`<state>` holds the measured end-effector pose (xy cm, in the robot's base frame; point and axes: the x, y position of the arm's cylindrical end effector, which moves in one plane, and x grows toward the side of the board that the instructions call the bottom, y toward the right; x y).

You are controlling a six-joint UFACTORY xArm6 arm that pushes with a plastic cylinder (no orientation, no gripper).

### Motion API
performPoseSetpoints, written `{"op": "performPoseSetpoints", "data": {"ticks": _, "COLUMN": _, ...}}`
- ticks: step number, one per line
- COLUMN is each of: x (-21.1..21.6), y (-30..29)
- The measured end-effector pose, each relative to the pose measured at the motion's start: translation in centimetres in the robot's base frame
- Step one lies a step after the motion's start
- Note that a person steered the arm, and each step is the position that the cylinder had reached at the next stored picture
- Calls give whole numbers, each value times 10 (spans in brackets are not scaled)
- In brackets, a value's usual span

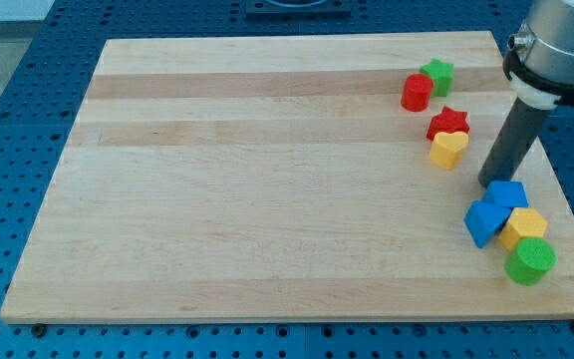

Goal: Separate the the red star and yellow heart

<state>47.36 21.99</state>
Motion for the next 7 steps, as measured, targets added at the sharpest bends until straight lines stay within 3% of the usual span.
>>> {"op": "performPoseSetpoints", "data": {"ticks": 5, "x": -23, "y": -35}}
{"op": "performPoseSetpoints", "data": {"ticks": 7, "x": -55, "y": 12}}
